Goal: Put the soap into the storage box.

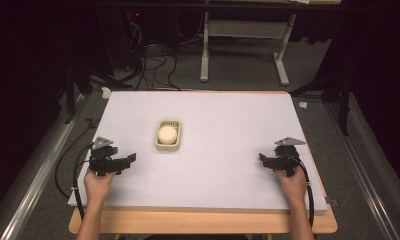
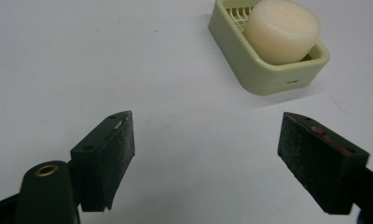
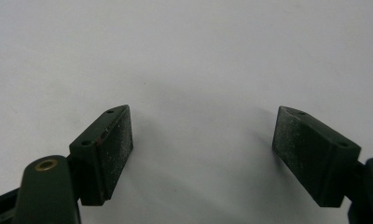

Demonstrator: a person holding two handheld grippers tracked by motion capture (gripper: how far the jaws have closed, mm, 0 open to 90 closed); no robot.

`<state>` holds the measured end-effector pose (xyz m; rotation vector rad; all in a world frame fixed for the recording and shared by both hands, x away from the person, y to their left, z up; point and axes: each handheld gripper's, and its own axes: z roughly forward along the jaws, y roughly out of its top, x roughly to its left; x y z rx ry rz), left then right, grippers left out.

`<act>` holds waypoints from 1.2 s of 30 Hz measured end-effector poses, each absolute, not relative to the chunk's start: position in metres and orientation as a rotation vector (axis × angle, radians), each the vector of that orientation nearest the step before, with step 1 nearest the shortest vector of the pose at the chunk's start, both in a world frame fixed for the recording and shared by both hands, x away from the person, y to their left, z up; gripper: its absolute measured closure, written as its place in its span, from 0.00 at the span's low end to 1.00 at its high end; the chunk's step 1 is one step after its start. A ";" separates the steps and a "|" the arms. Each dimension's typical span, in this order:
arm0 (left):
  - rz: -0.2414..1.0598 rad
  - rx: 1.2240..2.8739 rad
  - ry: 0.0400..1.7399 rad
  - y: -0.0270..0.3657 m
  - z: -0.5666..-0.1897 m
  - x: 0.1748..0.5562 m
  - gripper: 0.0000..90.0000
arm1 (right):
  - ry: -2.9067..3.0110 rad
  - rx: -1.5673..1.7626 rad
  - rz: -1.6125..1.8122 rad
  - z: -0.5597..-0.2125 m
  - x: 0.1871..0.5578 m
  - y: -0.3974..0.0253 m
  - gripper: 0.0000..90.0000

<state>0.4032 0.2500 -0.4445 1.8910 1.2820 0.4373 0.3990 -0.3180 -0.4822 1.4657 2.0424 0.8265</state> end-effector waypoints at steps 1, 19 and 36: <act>0.437 1.891 1.287 0.251 -0.446 0.404 0.22 | 2.045 1.468 0.827 -0.482 0.399 -0.318 0.23; 0.464 1.899 1.371 0.254 -0.462 0.416 0.22 | 2.045 1.472 0.832 -0.482 0.399 -0.318 0.23; 0.467 1.899 1.420 0.251 -0.480 0.429 0.22 | 2.046 1.469 0.828 -0.482 0.399 -0.318 0.23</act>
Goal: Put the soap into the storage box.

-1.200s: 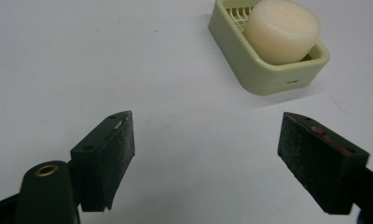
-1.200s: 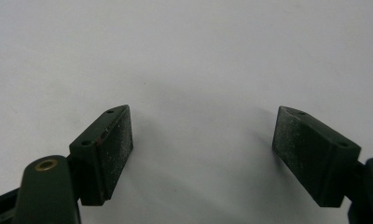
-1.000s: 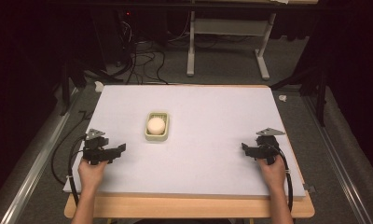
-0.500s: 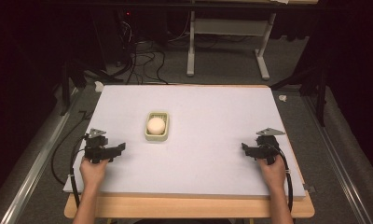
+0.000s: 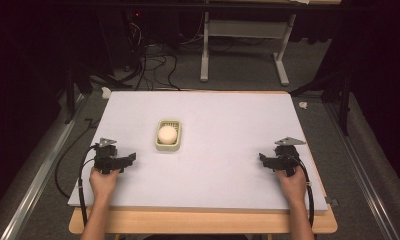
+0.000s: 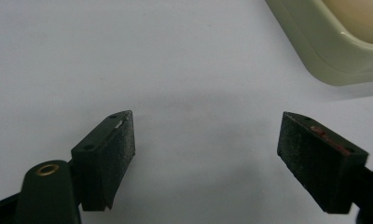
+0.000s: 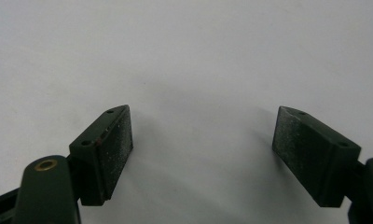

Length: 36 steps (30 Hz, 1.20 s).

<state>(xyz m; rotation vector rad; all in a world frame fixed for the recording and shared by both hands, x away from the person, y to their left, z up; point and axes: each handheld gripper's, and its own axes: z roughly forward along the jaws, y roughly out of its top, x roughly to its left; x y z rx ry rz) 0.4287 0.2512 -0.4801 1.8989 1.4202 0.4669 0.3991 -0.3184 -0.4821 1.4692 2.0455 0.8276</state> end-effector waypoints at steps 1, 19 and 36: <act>0.473 1.902 1.418 0.251 -0.480 0.429 0.22 | 2.043 1.469 0.828 -0.482 0.399 -0.318 0.23; 0.569 1.934 1.407 0.245 -0.488 0.429 0.21 | 2.042 1.468 0.827 -0.482 0.399 -0.318 0.23; 0.587 1.949 1.395 0.243 -0.490 0.428 0.20 | 2.043 1.473 0.829 -0.482 0.399 -0.318 0.23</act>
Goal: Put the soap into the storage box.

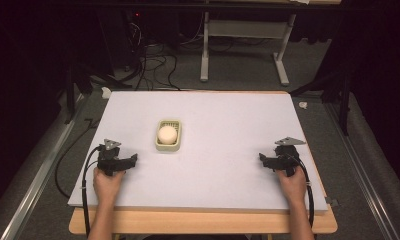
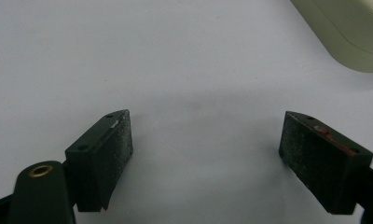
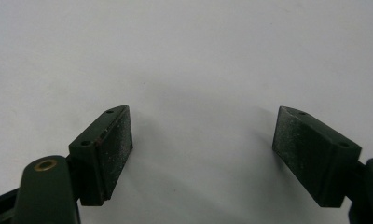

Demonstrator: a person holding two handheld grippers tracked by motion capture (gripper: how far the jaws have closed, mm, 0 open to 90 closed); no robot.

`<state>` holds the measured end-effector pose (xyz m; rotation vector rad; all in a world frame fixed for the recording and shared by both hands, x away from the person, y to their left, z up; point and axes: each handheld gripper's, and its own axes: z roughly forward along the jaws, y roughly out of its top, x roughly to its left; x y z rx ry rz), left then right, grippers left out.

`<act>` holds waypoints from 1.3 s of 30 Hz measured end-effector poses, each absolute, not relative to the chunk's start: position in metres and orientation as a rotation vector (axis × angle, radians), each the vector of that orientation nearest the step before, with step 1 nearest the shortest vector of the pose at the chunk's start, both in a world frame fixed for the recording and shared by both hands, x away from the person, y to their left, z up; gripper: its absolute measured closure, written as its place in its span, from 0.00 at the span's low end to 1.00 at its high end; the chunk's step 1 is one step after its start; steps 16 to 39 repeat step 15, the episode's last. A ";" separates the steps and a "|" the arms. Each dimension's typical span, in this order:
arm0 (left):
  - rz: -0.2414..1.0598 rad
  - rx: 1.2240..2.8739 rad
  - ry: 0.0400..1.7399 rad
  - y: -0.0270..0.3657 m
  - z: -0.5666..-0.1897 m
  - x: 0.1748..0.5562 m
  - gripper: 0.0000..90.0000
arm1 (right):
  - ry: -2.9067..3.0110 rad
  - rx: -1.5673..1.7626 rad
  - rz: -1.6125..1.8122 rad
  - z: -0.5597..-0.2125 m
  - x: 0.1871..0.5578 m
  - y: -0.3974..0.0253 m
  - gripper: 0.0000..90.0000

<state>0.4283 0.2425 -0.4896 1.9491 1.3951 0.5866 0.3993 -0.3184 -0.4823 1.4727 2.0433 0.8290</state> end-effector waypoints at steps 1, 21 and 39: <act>0.586 1.949 1.395 0.243 -0.490 0.428 0.20 | 2.044 1.472 0.830 -0.482 0.399 -0.318 0.23; 0.585 1.951 1.396 0.243 -0.489 0.428 0.20 | 2.044 1.473 0.830 -0.482 0.399 -0.318 0.23; 0.585 1.951 1.396 0.243 -0.489 0.428 0.20 | 2.044 1.473 0.830 -0.482 0.399 -0.318 0.23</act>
